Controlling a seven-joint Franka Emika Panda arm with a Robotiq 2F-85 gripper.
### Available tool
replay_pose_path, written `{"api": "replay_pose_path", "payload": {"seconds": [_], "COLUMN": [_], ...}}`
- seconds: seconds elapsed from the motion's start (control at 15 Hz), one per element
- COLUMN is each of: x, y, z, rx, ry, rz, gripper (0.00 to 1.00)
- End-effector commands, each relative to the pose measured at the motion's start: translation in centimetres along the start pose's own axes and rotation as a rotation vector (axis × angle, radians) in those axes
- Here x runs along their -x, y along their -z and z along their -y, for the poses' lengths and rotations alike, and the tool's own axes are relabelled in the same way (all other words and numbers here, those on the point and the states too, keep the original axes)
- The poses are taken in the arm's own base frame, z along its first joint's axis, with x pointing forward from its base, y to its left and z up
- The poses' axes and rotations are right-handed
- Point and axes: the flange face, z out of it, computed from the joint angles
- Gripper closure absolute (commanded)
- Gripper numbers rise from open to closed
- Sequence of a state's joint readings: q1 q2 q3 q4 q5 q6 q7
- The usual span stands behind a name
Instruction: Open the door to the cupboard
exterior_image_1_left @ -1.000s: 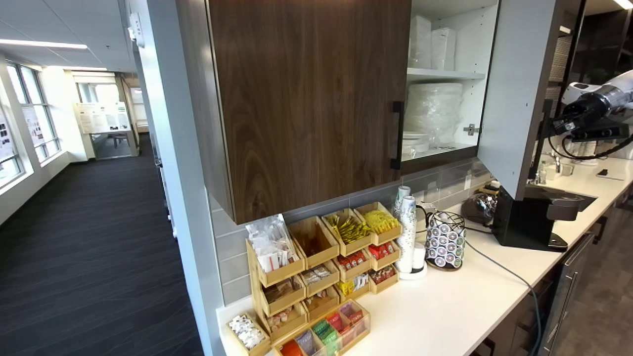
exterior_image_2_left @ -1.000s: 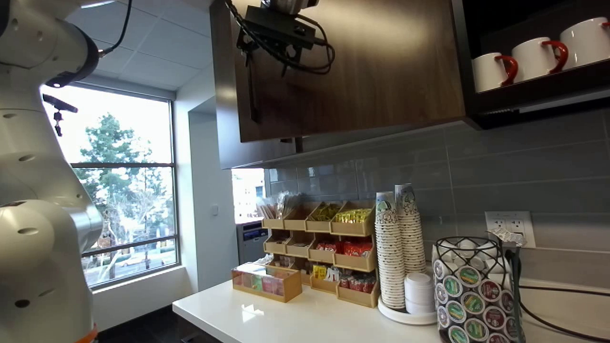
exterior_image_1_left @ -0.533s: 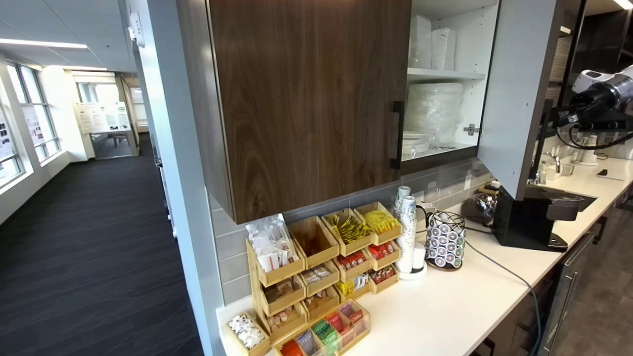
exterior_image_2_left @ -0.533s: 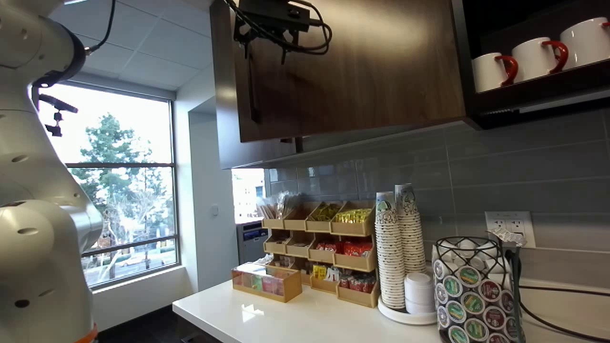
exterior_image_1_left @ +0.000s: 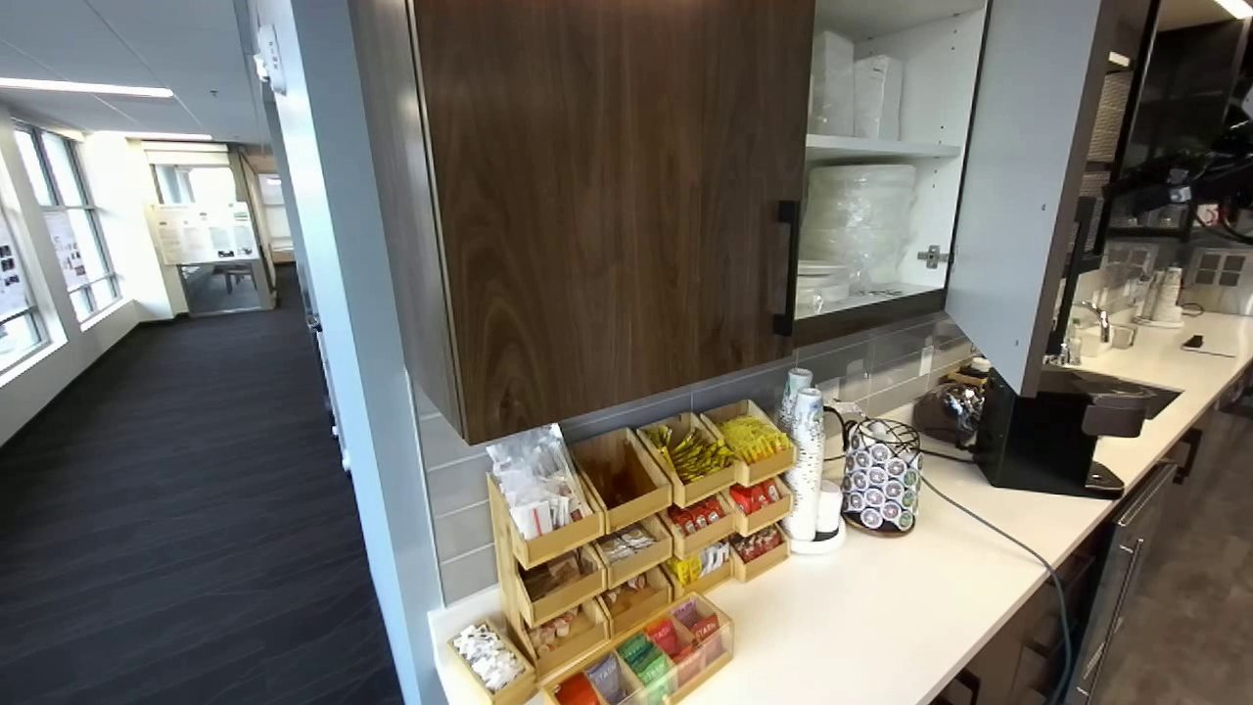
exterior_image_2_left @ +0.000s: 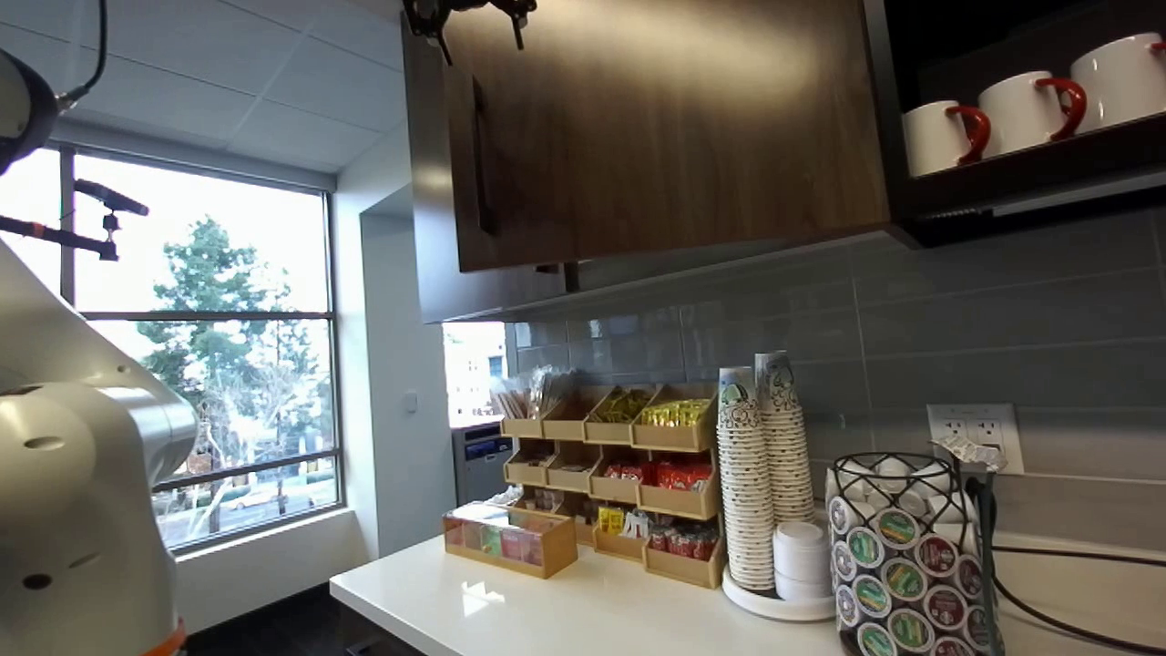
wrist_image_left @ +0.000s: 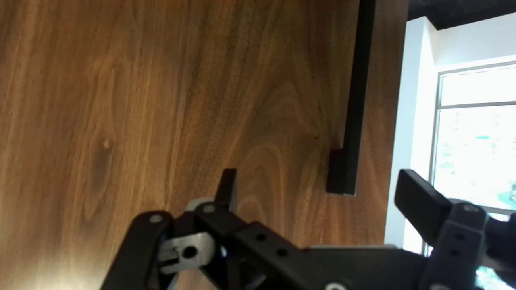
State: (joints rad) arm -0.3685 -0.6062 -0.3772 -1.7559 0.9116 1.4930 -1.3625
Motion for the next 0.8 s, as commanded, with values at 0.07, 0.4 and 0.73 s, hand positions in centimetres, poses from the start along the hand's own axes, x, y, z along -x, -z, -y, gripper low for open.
{"api": "replay_pose_path", "payload": {"seconds": [0.07, 0.4, 0.73], "x": [-1.3, -2.7, -2.7], "y": [0.2, 0.8, 0.7], "z": [4.7, 5.5, 6.2], "rx": [0.088, 0.107, 0.109], "ry": [-0.003, -0.005, -0.015], "rz": [0.014, 0.01, 0.013], "gripper": [0.0, 0.0, 0.0]}}
